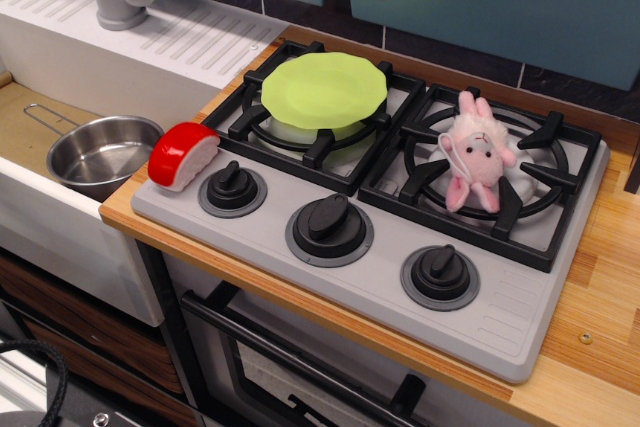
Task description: End effector reaching stuffedrabbit
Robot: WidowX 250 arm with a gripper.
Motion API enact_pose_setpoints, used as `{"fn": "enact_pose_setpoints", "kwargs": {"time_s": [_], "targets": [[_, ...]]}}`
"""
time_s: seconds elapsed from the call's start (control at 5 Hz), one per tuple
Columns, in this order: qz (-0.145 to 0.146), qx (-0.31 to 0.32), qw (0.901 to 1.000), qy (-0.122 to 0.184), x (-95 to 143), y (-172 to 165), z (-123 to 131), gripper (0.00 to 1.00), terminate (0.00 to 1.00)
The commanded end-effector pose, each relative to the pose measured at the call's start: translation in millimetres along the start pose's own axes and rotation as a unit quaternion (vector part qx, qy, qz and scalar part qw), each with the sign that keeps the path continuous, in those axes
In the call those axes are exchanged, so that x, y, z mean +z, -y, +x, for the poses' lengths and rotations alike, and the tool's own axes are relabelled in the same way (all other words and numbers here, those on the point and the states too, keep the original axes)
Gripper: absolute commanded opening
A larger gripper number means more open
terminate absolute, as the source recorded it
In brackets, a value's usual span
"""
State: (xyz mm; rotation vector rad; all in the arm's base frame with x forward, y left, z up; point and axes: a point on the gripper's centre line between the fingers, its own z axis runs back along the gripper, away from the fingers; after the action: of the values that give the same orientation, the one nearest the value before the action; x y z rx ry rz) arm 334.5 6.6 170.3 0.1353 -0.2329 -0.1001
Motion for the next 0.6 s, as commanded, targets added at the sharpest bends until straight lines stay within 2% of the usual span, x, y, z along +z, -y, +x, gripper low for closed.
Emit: {"fn": "enact_pose_setpoints", "kwargs": {"time_s": [0.0,0.2,0.4], "targets": [[0.000,0.000,1.0000,0.000,0.0,0.0,0.0,1.00,0.00],[0.010,0.022,0.9997,0.009,-8.8,27.4,9.5,1.00,0.00],[0.007,0.039,0.9990,0.020,-21.0,43.0,30.4,1.00,0.00]]}}
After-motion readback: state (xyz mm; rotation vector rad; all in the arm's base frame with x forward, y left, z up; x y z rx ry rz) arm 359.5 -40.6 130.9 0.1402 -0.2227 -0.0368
